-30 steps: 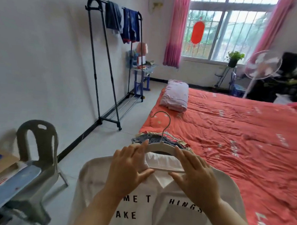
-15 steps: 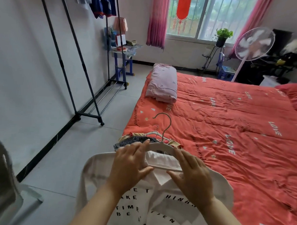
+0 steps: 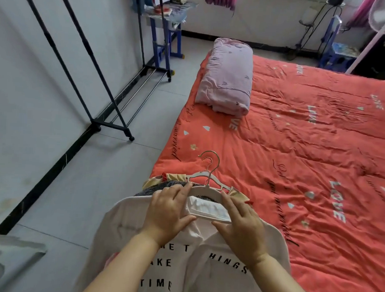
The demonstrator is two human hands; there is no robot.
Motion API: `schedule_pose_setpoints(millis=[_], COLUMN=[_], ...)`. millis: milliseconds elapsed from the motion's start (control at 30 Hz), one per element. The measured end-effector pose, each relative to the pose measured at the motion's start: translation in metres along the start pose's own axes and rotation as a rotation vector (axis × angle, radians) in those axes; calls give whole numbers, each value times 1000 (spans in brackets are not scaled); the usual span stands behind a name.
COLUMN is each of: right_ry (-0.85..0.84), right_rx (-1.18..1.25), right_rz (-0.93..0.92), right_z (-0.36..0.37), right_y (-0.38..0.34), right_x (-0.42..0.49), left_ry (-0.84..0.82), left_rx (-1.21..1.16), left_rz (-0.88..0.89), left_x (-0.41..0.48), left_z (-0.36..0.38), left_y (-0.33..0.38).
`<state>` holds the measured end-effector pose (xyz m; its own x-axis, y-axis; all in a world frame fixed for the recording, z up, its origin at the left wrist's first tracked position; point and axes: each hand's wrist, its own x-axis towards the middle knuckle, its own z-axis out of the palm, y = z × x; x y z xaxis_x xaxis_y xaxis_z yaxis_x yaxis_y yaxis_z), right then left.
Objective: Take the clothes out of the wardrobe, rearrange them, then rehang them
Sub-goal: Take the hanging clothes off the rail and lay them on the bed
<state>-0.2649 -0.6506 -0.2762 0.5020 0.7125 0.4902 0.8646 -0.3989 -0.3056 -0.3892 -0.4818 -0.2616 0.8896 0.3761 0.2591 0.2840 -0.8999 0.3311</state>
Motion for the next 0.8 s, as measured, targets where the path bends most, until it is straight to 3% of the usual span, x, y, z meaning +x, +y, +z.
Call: schedule_pose_setpoints(millis=[233,400,633,800], right_ry=[-126,-351,-486,-487], right_rx=[26,-82,21,64], right_rz=[109,265,239,184], right_z=[78,122,127,112], right_y=[40,64,59,33], right_x=[8,-2,-23,-18], left_ry=[-156,-289,-358,-321], left_rx=[69,22,60,53], left_rz=[-103,-275,-340,-358], left_x=[31,41,14,-7], left_z=[66,96,107,81], left_y=[-34,-41,-51,-51])
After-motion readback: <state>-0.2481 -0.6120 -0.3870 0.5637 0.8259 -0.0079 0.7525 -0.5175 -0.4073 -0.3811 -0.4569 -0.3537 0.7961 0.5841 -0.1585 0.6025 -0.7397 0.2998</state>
